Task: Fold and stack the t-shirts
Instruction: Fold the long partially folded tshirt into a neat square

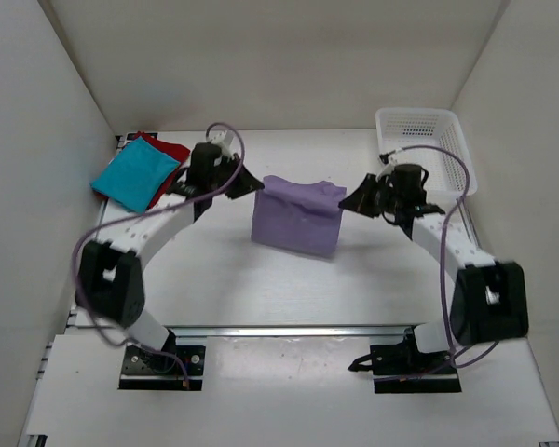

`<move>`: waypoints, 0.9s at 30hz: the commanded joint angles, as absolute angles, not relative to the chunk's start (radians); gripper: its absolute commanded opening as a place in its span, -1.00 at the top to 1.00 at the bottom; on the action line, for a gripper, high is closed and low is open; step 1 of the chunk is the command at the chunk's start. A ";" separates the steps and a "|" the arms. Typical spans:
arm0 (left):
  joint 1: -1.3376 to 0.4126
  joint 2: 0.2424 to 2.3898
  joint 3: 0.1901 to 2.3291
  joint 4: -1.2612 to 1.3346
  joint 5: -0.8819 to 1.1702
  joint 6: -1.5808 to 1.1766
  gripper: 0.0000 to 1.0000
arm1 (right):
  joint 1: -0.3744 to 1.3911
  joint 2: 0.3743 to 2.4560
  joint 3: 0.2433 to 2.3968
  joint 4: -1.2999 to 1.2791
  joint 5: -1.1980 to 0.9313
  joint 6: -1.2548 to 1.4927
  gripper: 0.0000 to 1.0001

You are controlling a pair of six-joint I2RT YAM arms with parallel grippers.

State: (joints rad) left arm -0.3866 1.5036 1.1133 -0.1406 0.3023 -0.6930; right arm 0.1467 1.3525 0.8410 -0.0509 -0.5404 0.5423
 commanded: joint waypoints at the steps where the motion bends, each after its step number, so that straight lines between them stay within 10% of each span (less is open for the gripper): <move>1: -0.365 1.722 1.335 -0.162 0.204 -0.651 1.00 | 0.101 1.591 1.030 0.035 -0.603 0.505 1.00; 12: -0.296 2.143 1.716 -0.143 0.227 -0.730 0.70 | 0.061 2.008 1.456 -0.095 -0.500 0.440 0.96; 16: -0.272 2.161 1.765 -0.112 0.259 -0.770 0.03 | 0.067 2.052 1.549 -0.110 -0.500 0.443 0.41; 20: -0.276 2.062 1.685 -0.055 0.249 -0.766 0.10 | 0.107 1.984 1.556 -0.143 -0.430 0.399 0.12; 27: -0.415 1.916 1.301 0.156 0.218 -0.759 0.25 | 0.215 1.907 1.362 -0.029 -0.482 0.385 1.00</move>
